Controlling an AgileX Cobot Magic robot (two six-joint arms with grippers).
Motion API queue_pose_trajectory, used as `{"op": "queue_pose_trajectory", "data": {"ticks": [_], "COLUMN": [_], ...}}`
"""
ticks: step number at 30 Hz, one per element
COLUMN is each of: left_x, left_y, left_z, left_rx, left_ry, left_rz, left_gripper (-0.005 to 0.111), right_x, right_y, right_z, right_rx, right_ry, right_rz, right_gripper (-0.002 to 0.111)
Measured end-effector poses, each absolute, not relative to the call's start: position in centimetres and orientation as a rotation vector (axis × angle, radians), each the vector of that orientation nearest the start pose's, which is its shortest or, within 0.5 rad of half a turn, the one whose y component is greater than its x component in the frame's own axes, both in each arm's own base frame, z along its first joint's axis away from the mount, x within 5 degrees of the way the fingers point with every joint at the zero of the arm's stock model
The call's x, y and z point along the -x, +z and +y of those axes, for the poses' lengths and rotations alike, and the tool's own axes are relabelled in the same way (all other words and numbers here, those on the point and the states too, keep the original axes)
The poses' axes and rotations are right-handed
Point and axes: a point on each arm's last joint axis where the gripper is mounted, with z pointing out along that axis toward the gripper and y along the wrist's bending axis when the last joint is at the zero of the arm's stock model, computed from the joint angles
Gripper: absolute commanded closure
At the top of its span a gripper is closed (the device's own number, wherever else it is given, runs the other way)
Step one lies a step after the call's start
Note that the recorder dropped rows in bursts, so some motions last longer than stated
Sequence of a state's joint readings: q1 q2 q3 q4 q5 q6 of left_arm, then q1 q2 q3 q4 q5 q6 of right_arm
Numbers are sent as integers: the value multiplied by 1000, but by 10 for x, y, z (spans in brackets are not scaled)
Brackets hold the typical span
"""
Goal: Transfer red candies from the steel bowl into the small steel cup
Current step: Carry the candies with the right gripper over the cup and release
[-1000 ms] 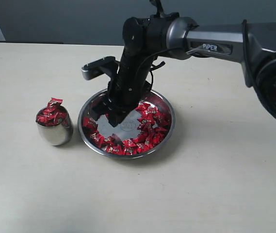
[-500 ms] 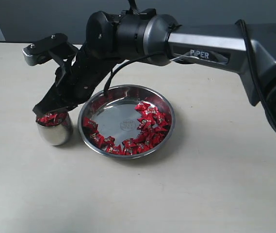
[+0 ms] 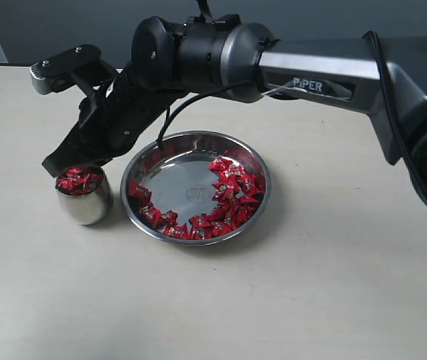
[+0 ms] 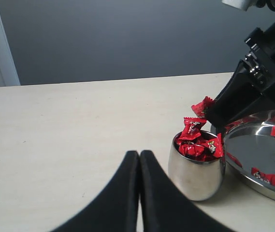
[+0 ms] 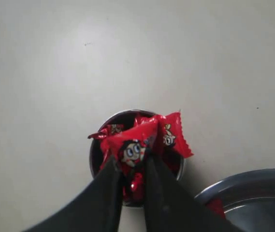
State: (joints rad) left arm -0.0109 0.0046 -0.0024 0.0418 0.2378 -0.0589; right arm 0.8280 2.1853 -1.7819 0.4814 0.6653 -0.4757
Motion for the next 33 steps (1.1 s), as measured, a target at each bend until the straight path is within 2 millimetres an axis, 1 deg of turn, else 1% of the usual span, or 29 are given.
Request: {"op": "queue_pose_trajectory", "data": {"ticks": [16, 23, 33], "left_x": [-56, -56, -56], "left_y": [192, 192, 192], "left_z": [0, 0, 0], "left_rx": [14, 14, 14], "left_ry": [-13, -13, -13], "left_rz": [1723, 1723, 1723], "left_gripper": [106, 106, 106], "right_x": [-313, -314, -314], "right_y": [205, 189, 188], "right_z": [381, 382, 383], "right_rx": [1267, 1285, 1280], "right_ry": [667, 661, 664], "right_rz": [2226, 2262, 2263], "right_gripper": [93, 93, 93]}}
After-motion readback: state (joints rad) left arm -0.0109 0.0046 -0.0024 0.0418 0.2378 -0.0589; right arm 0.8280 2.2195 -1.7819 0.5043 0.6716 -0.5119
